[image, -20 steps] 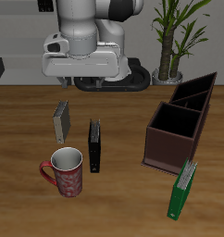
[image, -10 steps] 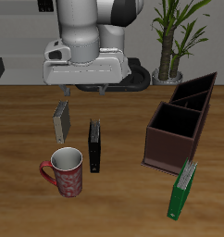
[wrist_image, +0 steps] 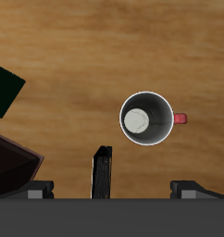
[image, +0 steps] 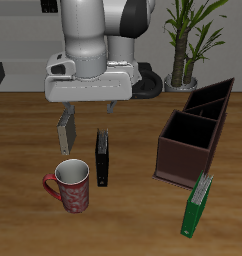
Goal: Place the red mug into the left desk caddy's right compartment
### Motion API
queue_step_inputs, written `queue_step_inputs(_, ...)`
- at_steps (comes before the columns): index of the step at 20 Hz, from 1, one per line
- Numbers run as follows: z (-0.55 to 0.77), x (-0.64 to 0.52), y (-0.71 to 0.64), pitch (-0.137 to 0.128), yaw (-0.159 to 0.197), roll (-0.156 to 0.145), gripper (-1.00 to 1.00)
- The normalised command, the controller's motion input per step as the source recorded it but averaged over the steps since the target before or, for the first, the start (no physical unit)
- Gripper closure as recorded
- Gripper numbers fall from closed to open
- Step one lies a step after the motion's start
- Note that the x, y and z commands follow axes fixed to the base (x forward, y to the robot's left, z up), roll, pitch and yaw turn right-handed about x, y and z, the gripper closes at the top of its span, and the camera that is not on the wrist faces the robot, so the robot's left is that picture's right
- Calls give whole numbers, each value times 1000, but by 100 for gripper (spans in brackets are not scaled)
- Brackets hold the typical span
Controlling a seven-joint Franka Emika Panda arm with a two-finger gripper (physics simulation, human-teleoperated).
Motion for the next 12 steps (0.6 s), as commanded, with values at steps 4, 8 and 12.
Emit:
queue_step_inputs(4, -99, 184, -60, -36, -15, -19, -100)
queue_step_inputs(8, -140, 112, -6, -4, -21, -12, -100)
queue_step_inputs(12, -262, 194, -8, 10, -7, -9, -100)
